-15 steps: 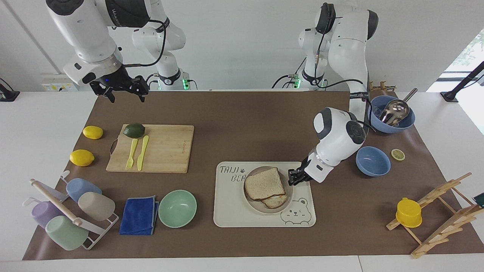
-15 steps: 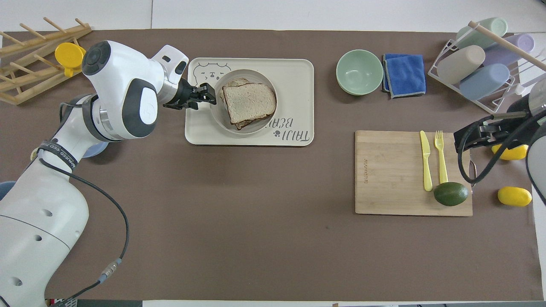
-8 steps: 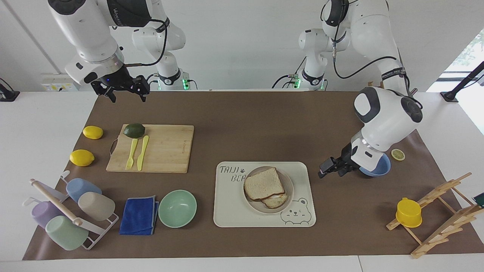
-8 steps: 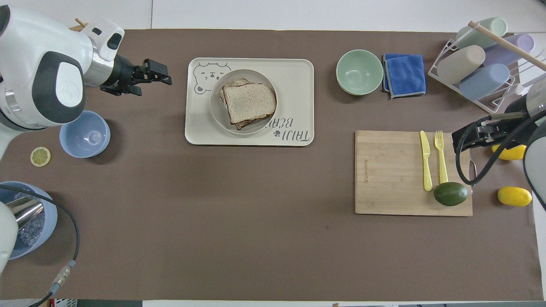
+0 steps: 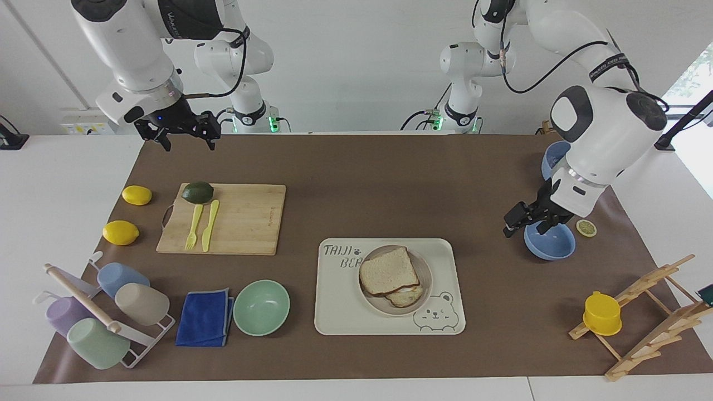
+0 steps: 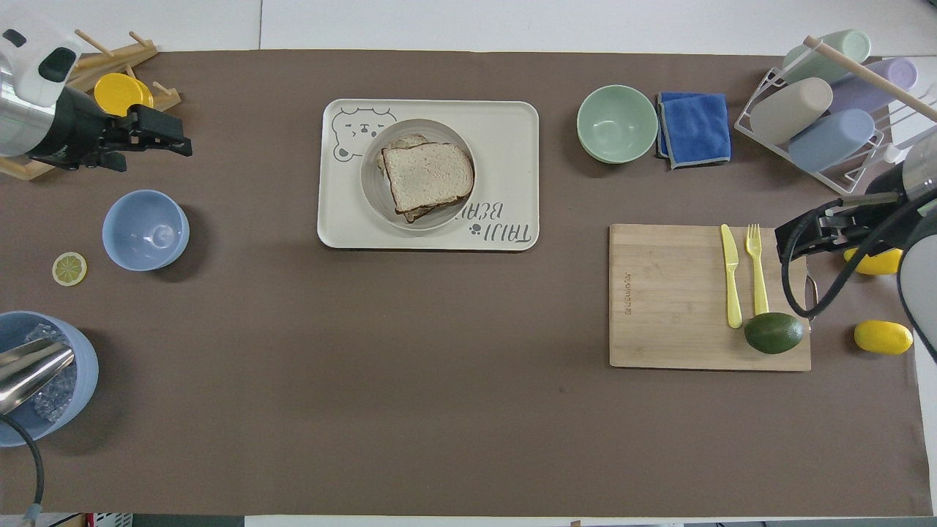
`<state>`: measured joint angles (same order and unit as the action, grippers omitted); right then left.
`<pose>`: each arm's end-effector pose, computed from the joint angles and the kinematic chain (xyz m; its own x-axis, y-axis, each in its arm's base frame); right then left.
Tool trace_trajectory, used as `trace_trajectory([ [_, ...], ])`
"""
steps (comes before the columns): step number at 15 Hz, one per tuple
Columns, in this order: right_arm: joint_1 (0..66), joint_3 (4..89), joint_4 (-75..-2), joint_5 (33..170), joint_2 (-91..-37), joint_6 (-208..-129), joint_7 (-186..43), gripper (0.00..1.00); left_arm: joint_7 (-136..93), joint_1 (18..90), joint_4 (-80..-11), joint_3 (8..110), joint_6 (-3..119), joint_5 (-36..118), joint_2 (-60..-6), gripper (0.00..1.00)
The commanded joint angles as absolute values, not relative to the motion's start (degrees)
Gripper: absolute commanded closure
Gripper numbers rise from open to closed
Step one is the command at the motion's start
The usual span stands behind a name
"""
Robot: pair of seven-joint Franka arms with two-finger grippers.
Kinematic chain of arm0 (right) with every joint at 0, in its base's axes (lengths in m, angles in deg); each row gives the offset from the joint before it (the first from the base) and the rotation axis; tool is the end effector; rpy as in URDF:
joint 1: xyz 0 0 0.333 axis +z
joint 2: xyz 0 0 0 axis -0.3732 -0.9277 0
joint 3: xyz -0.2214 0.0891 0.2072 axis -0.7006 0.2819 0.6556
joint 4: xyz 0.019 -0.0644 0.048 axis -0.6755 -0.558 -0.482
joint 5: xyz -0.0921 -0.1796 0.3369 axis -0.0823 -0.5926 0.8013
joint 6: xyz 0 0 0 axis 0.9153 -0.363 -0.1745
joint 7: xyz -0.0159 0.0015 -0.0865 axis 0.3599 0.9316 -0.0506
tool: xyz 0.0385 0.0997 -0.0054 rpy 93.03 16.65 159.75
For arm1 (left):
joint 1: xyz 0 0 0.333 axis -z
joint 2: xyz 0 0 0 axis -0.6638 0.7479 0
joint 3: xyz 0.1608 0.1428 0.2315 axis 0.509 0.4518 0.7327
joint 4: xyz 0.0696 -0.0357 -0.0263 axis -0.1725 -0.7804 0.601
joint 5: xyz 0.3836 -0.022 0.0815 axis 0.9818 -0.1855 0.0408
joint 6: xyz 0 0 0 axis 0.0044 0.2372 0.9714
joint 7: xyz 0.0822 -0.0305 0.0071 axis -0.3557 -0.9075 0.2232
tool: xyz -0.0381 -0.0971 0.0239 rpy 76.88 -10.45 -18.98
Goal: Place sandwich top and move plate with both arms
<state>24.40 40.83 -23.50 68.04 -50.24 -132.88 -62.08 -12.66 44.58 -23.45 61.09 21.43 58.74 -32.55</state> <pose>0.5432 0.0292 0.6098 0.9879 0.0356 -0.1512 0.0433 -0.9979 0.0479 0.6228 -0.0537 0.5626 0.9957 0.0746 0.0554 0.0659 -0.9872 0.1450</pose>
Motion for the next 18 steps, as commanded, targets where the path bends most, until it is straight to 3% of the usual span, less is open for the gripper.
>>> trace_trajectory([
  [1,23.8,41.2,-24.0,68.2,-49.5,-132.8,-64.0,0.00,-11.8,44.7,-27.0,60.9,15.2,63.4,-40.0,0.00],
  [5,23.8,41.2,-24.0,68.2,-49.5,-132.9,-64.0,0.00,-11.3,45.3,-31.6,60.6,8.0,63.9,-45.8,0.00],
  [8,23.8,41.2,-24.0,68.3,-49.5,-132.9,-63.9,0.00,-11.4,45.5,-39.4,60.3,12.8,63.9,-49.3,0.00],
  [13,23.8,41.3,-24.0,68.3,-49.5,-132.9,-63.9,0.00,-11.4,44.4,-30.8,59.5,10.7,65.0,-44.9,0.00],
  [18,23.8,41.2,-24.0,68.2,-49.5,-132.9,-63.8,0.00,-11.3,44.0,-31.2,57.7,10.8,66.5,-44.9,0.00],
])
